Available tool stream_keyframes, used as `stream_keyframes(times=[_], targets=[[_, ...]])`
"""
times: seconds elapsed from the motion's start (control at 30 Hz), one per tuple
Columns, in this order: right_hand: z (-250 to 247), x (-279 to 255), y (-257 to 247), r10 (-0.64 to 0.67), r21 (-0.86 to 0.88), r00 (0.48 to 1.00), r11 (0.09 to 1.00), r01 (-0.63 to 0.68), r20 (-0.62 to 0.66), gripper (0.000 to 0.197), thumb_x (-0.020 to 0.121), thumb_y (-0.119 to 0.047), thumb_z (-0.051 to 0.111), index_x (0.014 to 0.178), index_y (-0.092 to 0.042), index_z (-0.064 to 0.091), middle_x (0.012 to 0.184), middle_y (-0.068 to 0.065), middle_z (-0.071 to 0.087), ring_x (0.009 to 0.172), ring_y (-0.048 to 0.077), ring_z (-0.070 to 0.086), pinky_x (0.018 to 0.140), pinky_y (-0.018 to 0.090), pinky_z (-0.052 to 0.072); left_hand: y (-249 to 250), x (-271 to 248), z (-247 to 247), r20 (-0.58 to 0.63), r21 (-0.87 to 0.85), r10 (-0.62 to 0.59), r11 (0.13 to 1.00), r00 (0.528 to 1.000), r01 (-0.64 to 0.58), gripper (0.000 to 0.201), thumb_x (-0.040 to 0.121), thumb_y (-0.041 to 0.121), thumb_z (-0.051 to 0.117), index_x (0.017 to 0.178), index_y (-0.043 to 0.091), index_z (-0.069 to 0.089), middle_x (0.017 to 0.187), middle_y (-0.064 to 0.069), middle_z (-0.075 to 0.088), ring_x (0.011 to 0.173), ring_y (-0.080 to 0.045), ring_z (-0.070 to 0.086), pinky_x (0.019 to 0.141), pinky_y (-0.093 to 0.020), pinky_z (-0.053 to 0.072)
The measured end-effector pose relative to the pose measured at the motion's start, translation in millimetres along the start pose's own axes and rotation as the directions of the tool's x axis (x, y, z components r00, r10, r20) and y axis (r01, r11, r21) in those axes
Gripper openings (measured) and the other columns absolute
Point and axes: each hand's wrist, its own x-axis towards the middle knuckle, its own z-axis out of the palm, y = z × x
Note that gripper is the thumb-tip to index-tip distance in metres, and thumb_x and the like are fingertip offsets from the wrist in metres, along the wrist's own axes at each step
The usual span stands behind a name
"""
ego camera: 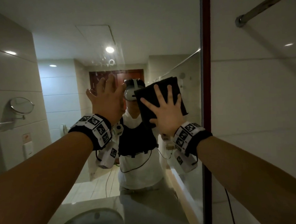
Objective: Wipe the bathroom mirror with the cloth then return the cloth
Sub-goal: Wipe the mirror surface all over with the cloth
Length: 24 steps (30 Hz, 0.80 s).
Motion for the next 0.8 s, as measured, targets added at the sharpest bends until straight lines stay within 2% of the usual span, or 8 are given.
stream_keyframes(times=[0.13, 0.23, 0.43, 0.53, 0.6, 0.7, 0.8], targets=[[-46.5, 48.6, 3.3, 0.096, 0.082, 0.994, 0.992, -0.092, -0.051, 0.089, 0.090, -0.054, 0.057, 0.150, -0.053, -0.010, 0.160, 0.005, -0.029, 0.143, 0.048, -0.023, 0.110, 0.075, 0.004, -1.3, -0.8, -1.0, 0.005, 0.013, 0.000, 1.000, 1.000, 0.000, 0.071, 0.080, 0.040, 0.069, 0.142, 0.037, 0.036, 0.162, -0.007, 0.010, 0.146, -0.038, 0.014, 0.103, -0.075, 0.021], [-63.2, 66.1, 6.0, 0.112, 0.079, 0.993, 0.991, -0.108, -0.048, 0.090, 0.090, -0.054, 0.058, 0.150, -0.053, -0.008, 0.161, 0.006, -0.027, 0.143, 0.049, -0.021, 0.109, 0.077, 0.005, -1.6, -0.7, -2.8, 0.006, 0.006, 0.009, 1.000, 1.000, -0.010, 0.071, 0.081, 0.038, 0.068, 0.144, 0.036, 0.035, 0.162, -0.006, 0.009, 0.146, -0.038, 0.013, 0.105, -0.075, 0.019], [-14.1, 21.9, -20.0, 0.059, 0.033, 0.996, 0.998, -0.057, -0.068, 0.091, 0.090, -0.055, 0.057, 0.150, -0.051, -0.011, 0.159, 0.008, -0.030, 0.142, 0.050, -0.023, 0.109, 0.076, 0.005, 1.9, -3.3, -2.1, -0.001, -0.015, -0.019, 1.000, 1.000, 0.019, 0.072, 0.078, 0.037, 0.070, 0.142, 0.037, 0.036, 0.162, -0.006, 0.011, 0.146, -0.037, 0.014, 0.103, -0.074, 0.023], [14.5, -2.4, -32.8, 0.049, 0.010, 0.998, 0.999, -0.049, -0.041, 0.093, 0.090, -0.056, 0.057, 0.149, -0.050, -0.014, 0.158, 0.009, -0.032, 0.141, 0.051, -0.025, 0.109, 0.077, 0.003, 4.4, -12.3, -6.1, -0.053, -0.016, -0.020, 1.000, 0.998, 0.019, 0.072, 0.076, 0.037, 0.071, 0.139, 0.040, 0.037, 0.153, -0.007, 0.028, 0.134, -0.041, 0.031, 0.100, -0.070, 0.029], [25.2, -10.8, -37.0, 0.056, 0.014, 0.998, 0.998, -0.055, -0.022, 0.095, 0.089, -0.055, 0.059, 0.149, -0.050, -0.015, 0.157, 0.009, -0.034, 0.140, 0.051, -0.027, 0.109, 0.077, 0.001, 5.4, -19.8, -9.7, -0.046, -0.005, -0.034, 0.999, 0.998, 0.034, 0.072, 0.075, 0.035, 0.073, 0.138, 0.039, 0.038, 0.145, -0.008, 0.035, 0.126, -0.041, 0.037, 0.097, -0.067, 0.033], [33.7, -17.8, -42.6, 0.069, 0.032, 0.998, 0.997, -0.069, -0.003, 0.096, 0.090, -0.054, 0.059, 0.148, -0.051, -0.018, 0.156, 0.009, -0.036, 0.139, 0.050, -0.030, 0.109, 0.076, -0.002, 5.6, -36.8, -11.9, -0.011, 0.022, -0.028, 0.999, 1.000, 0.028, 0.071, 0.074, 0.031, 0.073, 0.137, 0.037, 0.041, 0.142, -0.007, 0.036, 0.122, -0.040, 0.039, 0.096, -0.065, 0.035], [37.2, -23.7, -48.0, 0.088, 0.046, 0.996, 0.995, -0.088, -0.002, 0.096, 0.090, -0.054, 0.059, 0.148, -0.050, -0.017, 0.157, 0.009, -0.036, 0.140, 0.049, -0.029, 0.109, 0.075, -0.004, 5.4, -54.3, -3.5, 0.034, 0.040, -0.005, 0.999, 0.999, 0.004, 0.074, 0.075, 0.028, 0.071, 0.141, 0.037, 0.038, 0.146, -0.007, 0.032, 0.127, -0.040, 0.035, 0.097, -0.066, 0.033]])
